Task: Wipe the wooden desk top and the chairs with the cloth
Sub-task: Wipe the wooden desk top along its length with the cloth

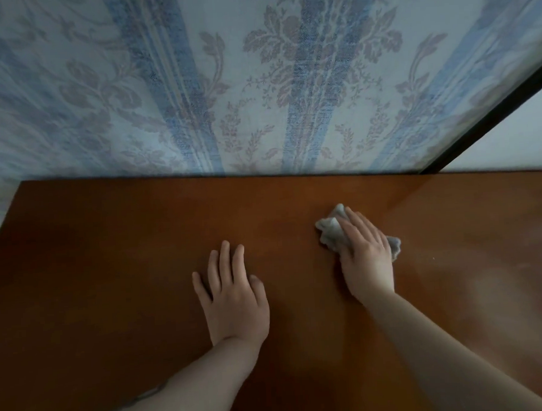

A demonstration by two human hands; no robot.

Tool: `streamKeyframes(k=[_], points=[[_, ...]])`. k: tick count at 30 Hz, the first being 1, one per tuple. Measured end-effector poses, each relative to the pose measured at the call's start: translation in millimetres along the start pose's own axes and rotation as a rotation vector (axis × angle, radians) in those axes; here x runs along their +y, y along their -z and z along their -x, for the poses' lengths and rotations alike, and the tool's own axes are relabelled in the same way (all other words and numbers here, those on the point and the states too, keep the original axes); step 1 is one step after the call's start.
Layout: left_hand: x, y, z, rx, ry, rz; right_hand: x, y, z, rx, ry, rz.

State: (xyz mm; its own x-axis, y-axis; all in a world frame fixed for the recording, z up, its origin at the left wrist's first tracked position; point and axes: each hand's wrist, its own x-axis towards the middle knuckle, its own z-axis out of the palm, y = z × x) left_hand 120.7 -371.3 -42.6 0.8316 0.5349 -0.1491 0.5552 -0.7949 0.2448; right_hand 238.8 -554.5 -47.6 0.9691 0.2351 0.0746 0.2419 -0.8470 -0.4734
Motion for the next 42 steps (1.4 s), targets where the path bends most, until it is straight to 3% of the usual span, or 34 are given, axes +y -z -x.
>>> streamKeyframes(k=[3,5,8,10,14,16,20,21,23,25,27,29,32,37,39,42], points=[[1,0,1,0.004,-0.011,-0.007,-32,-16,5,0.076,-0.219,0.004],[2,1,0,0.003,-0.007,-0.009,-44,-18,30,0.007,-0.083,-0.002],[1,0,-1,-0.011,-0.007,-0.016,-20,4,76,-0.239,0.275,0.076],[2,1,0,-0.002,-0.007,-0.013,18,25,81,-0.247,0.324,0.127],[3,2,1,-0.005,-0.005,-0.042,31,29,60,0.033,-0.241,0.073],[4,3,2,-0.007,-0.008,-0.050,1,17,62,0.049,-0.336,0.043],[0,7,3,-0.056,-0.044,-0.053,-12,17,124,-0.259,0.241,0.051],[0,7,9,-0.070,-0.054,-0.042,2,27,138,-0.311,0.303,0.055],[8,7,30,-0.083,-0.090,-0.026,37,45,153,-0.294,0.279,0.069],[28,-1,62,-0.081,-0.150,-0.003,63,56,150,-0.192,0.106,0.066],[53,-17,90,-0.072,-0.222,0.021,63,54,132,-0.094,-0.073,0.050],[74,-31,107,-0.090,-0.254,0.036,45,46,124,-0.058,-0.124,0.060],[90,-41,120,-0.110,-0.306,0.032,37,45,153,-0.160,0.059,0.049],[93,-49,161,-0.101,-0.442,0.081,95,82,184,-0.338,0.425,0.187],[104,-55,175,-0.057,-0.308,0.119,102,83,165,-0.285,0.329,0.163],[124,-58,180,0.023,-0.129,0.136,71,68,157,-0.141,-0.042,0.034]])
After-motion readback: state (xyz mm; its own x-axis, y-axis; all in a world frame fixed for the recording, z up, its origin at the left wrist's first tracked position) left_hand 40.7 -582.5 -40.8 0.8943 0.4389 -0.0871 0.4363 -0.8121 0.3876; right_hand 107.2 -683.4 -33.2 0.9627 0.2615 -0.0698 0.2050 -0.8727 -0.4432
